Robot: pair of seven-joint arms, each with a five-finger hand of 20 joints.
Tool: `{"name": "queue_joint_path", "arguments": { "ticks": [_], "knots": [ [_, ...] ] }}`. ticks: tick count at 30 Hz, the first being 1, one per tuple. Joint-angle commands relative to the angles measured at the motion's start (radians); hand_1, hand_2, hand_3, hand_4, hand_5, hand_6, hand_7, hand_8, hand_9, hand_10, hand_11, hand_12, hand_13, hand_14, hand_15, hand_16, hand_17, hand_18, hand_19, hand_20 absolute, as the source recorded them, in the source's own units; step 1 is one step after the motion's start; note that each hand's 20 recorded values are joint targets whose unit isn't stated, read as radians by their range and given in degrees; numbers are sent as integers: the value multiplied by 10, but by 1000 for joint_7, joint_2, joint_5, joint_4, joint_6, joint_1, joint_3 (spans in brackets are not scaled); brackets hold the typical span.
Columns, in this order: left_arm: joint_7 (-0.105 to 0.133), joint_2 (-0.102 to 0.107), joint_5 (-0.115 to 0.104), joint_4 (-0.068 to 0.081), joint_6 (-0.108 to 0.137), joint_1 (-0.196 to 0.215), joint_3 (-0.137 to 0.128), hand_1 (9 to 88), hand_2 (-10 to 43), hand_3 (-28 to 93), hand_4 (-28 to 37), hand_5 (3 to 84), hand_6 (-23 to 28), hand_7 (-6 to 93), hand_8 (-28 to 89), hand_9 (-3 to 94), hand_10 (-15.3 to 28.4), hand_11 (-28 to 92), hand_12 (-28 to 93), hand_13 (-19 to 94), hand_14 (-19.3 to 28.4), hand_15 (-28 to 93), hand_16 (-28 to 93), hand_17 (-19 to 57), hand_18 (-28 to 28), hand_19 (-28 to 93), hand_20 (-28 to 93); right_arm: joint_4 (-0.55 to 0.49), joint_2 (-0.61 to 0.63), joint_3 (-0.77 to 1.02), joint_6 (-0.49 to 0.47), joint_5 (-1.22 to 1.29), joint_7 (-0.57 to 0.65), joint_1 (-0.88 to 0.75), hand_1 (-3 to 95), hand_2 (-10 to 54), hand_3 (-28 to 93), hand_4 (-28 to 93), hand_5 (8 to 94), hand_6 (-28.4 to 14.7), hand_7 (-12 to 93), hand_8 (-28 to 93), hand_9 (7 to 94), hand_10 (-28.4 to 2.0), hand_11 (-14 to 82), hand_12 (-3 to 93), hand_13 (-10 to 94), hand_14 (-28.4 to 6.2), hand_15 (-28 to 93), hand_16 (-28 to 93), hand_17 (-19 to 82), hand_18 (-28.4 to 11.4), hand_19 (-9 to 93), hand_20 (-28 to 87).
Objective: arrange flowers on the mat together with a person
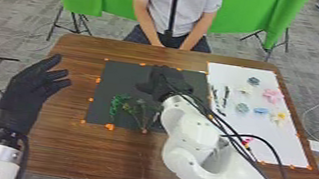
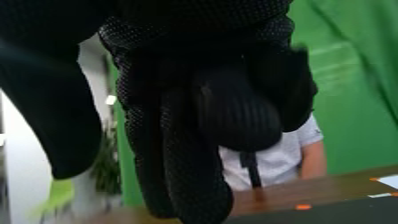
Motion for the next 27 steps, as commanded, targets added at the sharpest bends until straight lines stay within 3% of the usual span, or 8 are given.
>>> {"name": "queue_joint_path", "arguments": {
  "ticks": [1,4,6,10,14,15,20,27],
  "knots": [
    [48,-32,-12,-12,11,100,-68,203,80,770,-283,343,76,138,-104,313,195,271,85,210,264,540,-121,-113,208,483,73,-139,110,384,265,423,-211,-331,322,80,590,-188,737,-42,130,-101,788,-177,261,174,713,-140,663,136,429,-229,931,219],
    [66,-55,-25,-7,-1,133,-92,192,81,766,-283,344,73,139,-104,313,195,270,85,210,264,540,-121,-114,208,481,73,-162,99,571,293,706,-336,-473,295,81,636,-205,663,-51,130,-102,689,-189,244,162,602,-172,647,101,329,-223,906,95],
    [82,-67,-22,-6,-4,155,-106,181,81,764,-283,346,69,138,-104,313,194,268,85,211,264,539,-120,-114,208,479,73,-160,75,678,309,937,-422,-552,286,81,657,-211,625,-50,133,-104,644,-195,234,156,551,-184,630,88,288,-220,874,74],
    [102,-86,-30,-4,-4,177,-119,164,80,766,-283,353,65,133,-104,317,191,262,85,212,264,538,-118,-114,208,479,76,-115,31,825,238,1287,-611,-664,265,79,697,-225,565,-44,130,-109,575,-201,215,149,486,-192,611,71,208,-220,787,66],
    [111,-94,-27,-4,-9,181,-125,153,79,764,-283,358,60,129,-104,326,188,256,87,223,267,545,-112,-113,209,479,80,-104,10,893,194,1347,-666,-733,254,77,715,-245,537,-32,131,-110,540,-197,200,145,449,-196,589,62,164,-211,693,133],
    [100,-98,-23,-1,-17,169,-126,151,79,765,-283,358,60,128,-103,327,187,255,87,224,267,545,-112,-113,210,478,80,-103,9,904,187,1371,-688,-752,247,77,718,-247,532,-30,130,-110,534,-196,195,145,442,-197,575,61,156,-210,676,134],
    [116,-78,-41,-2,1,169,-117,148,78,767,-283,356,58,126,-102,328,186,250,89,224,265,541,-112,-113,210,476,83,-106,-23,948,152,1399,-698,-804,229,78,726,-258,500,-21,124,-108,498,-189,161,142,404,-205,504,60,128,-214,617,143],
    [94,-86,-28,0,-11,146,-103,148,80,763,-283,349,62,124,-100,325,189,249,92,221,265,538,-111,-112,210,474,86,-104,-42,957,150,1481,-739,-817,214,79,737,-258,462,-9,116,-105,458,-180,130,139,353,-210,429,70,113,-211,573,149]
  ]
}}
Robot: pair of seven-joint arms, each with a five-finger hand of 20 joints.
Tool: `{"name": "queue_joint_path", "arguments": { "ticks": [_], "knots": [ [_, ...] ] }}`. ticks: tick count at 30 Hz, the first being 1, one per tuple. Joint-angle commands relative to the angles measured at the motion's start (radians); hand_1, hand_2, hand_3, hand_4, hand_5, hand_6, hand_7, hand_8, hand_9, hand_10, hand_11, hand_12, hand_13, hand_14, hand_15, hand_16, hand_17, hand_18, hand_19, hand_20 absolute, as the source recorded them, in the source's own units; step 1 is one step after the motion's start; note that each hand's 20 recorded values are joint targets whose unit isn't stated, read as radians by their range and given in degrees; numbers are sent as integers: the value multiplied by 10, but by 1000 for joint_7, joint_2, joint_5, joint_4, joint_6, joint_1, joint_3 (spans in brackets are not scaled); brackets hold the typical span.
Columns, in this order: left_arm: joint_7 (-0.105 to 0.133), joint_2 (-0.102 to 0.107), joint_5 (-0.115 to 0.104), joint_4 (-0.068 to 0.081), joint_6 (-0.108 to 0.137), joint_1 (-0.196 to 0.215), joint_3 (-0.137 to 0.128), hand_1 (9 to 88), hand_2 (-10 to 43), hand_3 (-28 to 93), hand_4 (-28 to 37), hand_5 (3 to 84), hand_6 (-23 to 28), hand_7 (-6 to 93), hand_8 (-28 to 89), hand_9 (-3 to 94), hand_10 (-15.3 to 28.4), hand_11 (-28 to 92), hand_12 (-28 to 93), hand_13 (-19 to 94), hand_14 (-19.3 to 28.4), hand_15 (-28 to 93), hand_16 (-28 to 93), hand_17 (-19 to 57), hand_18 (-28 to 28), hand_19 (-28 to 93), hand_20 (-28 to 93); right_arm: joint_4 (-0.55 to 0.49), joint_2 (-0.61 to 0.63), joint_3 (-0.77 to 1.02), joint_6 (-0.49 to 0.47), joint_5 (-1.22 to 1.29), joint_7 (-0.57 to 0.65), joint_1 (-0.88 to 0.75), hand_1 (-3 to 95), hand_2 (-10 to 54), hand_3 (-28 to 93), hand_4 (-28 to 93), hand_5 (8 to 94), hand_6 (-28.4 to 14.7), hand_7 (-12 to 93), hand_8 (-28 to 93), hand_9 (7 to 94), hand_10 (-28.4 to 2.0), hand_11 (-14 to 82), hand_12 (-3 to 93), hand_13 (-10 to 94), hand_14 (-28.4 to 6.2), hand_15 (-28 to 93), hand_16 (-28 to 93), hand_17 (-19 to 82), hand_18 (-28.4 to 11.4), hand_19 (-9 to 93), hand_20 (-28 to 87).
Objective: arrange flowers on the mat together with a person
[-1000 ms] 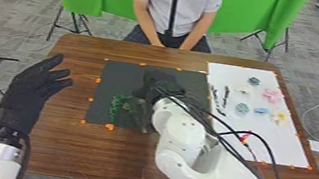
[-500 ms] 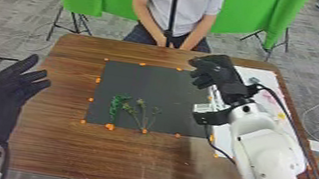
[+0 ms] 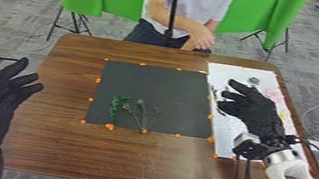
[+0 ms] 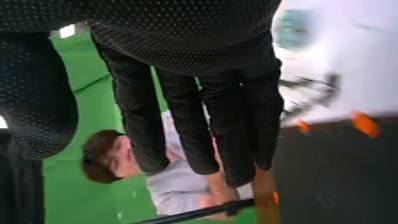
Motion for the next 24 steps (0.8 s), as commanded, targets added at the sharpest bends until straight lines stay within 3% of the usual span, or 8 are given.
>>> {"name": "queue_joint_path", "arguments": {
  "ticks": [1,11,20,24],
  "knots": [
    [-17,-4,4,8,-9,-17,18,147,80,764,-283,348,62,125,-99,325,189,249,92,220,265,537,-111,-112,210,474,86,-1,-27,0,-4,141,-52,-24,214,79,737,-259,460,-8,116,-105,456,-179,129,139,352,-209,426,72,113,-210,569,150],
    [-17,18,-8,7,8,-26,34,149,80,765,-283,346,63,127,-99,326,192,252,94,220,264,539,-110,-111,210,471,89,-3,-33,22,-29,116,-57,-26,211,80,739,-262,455,-1,119,-106,454,-171,124,141,354,-208,415,90,107,-210,551,163],
    [-42,16,0,7,3,-40,44,172,79,773,-283,348,67,131,-100,326,193,255,94,220,264,541,-111,-111,209,471,90,-4,-29,28,-40,89,-48,-28,212,81,740,-263,471,-2,121,-108,468,-168,127,142,362,-208,413,94,105,-211,544,171],
    [-34,20,-3,7,6,-38,44,179,81,772,-283,350,69,132,-100,326,195,256,93,220,265,542,-113,-111,209,472,91,-1,-29,21,-35,92,-44,-22,213,85,747,-260,485,-2,125,-109,482,-168,133,142,377,-207,423,98,105,-211,544,175]
  ]
}}
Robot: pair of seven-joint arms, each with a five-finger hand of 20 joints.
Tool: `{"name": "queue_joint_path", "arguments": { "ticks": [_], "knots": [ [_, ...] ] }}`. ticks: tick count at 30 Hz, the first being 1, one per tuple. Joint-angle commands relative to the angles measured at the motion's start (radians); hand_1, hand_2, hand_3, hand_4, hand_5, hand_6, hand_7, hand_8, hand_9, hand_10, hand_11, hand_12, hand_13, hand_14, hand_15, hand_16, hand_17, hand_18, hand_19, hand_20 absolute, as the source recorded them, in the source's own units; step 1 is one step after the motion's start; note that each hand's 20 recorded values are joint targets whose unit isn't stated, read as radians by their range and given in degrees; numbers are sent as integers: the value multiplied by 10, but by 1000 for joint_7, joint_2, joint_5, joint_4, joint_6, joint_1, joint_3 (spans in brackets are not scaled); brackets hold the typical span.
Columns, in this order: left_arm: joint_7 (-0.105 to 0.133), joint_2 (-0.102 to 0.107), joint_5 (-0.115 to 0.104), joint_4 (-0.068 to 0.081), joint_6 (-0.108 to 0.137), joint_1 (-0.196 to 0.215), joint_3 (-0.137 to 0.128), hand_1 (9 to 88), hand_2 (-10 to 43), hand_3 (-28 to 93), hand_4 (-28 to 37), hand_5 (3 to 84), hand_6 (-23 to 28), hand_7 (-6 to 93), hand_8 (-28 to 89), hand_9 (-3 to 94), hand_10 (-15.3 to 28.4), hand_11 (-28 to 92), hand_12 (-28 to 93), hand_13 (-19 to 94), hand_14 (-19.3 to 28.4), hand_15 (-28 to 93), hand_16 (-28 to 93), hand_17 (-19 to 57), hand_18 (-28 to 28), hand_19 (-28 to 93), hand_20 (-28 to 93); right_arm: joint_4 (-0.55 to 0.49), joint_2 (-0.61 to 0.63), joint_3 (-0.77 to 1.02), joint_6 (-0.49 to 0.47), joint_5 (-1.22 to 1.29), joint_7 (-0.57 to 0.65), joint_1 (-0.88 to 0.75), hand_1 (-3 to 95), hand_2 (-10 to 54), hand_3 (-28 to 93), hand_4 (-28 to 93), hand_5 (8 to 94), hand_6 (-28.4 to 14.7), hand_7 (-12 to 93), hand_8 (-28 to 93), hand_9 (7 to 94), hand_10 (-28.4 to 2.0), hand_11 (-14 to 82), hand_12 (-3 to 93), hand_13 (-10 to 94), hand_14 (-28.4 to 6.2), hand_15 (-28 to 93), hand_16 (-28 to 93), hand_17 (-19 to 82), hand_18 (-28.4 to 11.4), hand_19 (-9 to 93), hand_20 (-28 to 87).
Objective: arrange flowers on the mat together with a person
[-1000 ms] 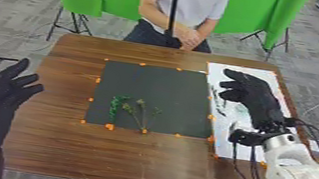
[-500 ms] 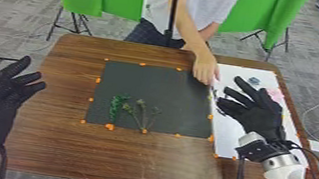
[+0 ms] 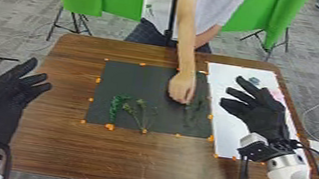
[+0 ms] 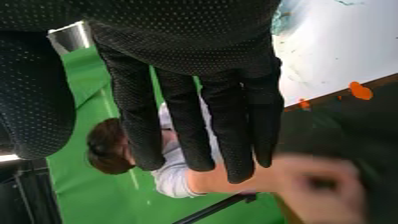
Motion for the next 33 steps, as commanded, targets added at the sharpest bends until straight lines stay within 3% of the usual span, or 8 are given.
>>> {"name": "queue_joint_path", "arguments": {
  "ticks": [1,16,30,33],
  "knots": [
    [-18,-2,-1,6,4,-2,7,179,81,772,-283,350,70,132,-100,326,195,256,93,220,264,542,-113,-111,209,472,91,-9,-5,-4,1,-8,-1,-9,213,86,746,-260,486,-2,126,-110,483,-169,134,141,378,-207,426,98,106,-211,544,176],
    [-9,3,-1,9,6,-8,16,184,81,771,-283,351,71,135,-101,325,194,259,92,220,264,543,-115,-110,208,474,91,-11,8,-12,11,-21,-7,-4,216,88,747,-257,491,-2,130,-113,493,-170,144,141,391,-202,460,98,108,-209,549,185],
    [-10,12,-2,9,9,-13,24,186,79,773,-283,350,71,136,-102,325,194,260,91,219,265,544,-116,-110,208,475,91,-22,37,-19,84,-133,3,5,225,87,747,-254,497,-4,135,-114,504,-173,159,142,413,-195,508,94,118,-213,580,199],
    [-15,10,-1,10,7,-16,25,186,79,774,-283,350,71,136,-103,325,194,260,91,219,264,544,-116,-110,208,476,90,-13,26,10,26,-120,18,22,231,80,749,-253,497,-4,136,-114,502,-173,159,142,416,-195,522,93,124,-213,589,202]
  ]
}}
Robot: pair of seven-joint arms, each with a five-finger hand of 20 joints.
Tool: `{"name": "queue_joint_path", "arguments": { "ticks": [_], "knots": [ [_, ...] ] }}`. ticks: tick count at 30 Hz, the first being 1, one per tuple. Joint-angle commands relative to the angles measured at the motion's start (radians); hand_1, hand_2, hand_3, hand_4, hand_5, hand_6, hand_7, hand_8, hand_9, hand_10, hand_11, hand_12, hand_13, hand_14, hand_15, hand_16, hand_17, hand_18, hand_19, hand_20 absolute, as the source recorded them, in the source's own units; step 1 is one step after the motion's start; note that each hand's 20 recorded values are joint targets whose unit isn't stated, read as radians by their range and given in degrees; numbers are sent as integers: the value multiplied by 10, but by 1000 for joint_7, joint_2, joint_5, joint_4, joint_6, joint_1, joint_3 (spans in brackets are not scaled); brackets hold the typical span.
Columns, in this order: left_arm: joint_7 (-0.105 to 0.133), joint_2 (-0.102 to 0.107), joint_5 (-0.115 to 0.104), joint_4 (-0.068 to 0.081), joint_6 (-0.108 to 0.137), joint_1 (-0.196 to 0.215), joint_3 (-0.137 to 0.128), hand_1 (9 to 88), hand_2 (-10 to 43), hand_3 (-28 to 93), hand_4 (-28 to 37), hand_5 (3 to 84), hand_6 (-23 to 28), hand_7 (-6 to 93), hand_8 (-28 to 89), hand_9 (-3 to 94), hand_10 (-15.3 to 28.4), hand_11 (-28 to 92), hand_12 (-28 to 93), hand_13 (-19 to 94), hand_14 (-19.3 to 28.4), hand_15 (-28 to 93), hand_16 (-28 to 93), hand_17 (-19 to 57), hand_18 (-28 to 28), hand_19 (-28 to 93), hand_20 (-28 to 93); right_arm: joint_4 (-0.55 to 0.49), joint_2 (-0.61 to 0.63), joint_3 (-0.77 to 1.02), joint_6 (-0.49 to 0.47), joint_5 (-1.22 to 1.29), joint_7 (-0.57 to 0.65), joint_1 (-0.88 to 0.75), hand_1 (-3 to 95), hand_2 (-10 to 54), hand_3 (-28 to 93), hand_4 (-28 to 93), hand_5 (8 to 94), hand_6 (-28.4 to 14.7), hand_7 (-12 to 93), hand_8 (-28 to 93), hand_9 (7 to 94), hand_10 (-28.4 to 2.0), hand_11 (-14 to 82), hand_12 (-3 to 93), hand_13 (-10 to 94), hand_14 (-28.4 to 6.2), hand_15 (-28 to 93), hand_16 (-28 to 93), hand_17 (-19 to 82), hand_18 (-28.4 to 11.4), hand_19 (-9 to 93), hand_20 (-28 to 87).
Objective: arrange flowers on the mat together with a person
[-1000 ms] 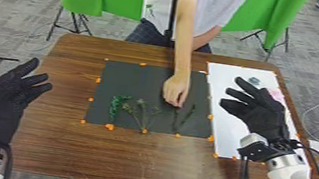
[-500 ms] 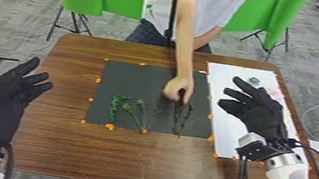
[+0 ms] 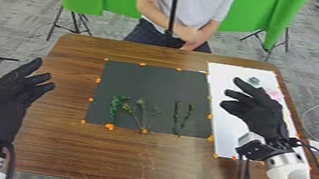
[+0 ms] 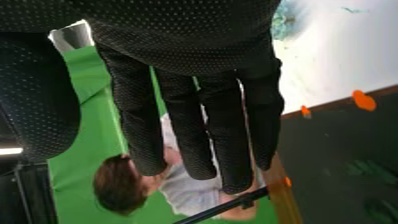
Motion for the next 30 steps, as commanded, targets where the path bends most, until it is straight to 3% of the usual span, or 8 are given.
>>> {"name": "queue_joint_path", "arguments": {
  "ticks": [1,13,19,23,25,30],
  "knots": [
    [-10,-1,1,6,5,4,6,187,79,774,-283,350,71,136,-103,325,194,260,91,219,264,544,-116,-110,208,476,90,-11,9,31,-8,-87,33,22,232,78,748,-254,496,-4,136,-114,498,-173,157,142,417,-195,525,93,127,-212,593,203],
    [-15,-3,5,5,14,-2,14,188,78,776,-283,350,72,136,-102,325,193,259,91,220,264,545,-116,-110,208,476,89,-20,77,24,57,-366,171,95,254,46,739,-246,486,-6,136,-112,484,-180,153,145,456,-187,611,92,166,-215,657,213],
    [-16,-4,6,2,16,1,14,190,78,774,-283,350,72,136,-102,324,193,261,91,220,264,546,-116,-110,208,476,89,-21,138,-34,166,-561,235,115,260,38,739,-244,483,-7,138,-112,482,-181,156,146,466,-182,625,85,176,-214,672,207],
    [-15,0,3,0,22,5,14,190,78,775,-283,350,72,136,-103,324,194,260,91,220,263,546,-117,-110,208,477,89,20,238,-182,318,-853,332,192,270,32,738,-243,480,-7,140,-111,479,-179,158,146,480,-179,638,82,187,-211,682,201],
    [-26,-2,7,1,18,-5,16,190,78,775,-283,350,72,136,-103,325,194,261,91,219,263,545,-117,-110,208,476,89,37,275,-239,357,-1000,403,213,284,23,739,-244,494,-8,155,-116,487,-172,170,147,503,-168,653,80,201,-208,692,195],
    [-29,2,6,2,19,-13,19,193,78,776,-283,350,73,136,-102,325,195,262,91,219,265,546,-117,-110,207,477,89,85,301,-322,314,-1178,523,277,312,8,747,-243,512,-6,172,-123,509,-166,183,146,539,-149,671,78,217,-202,699,180]
  ]
}}
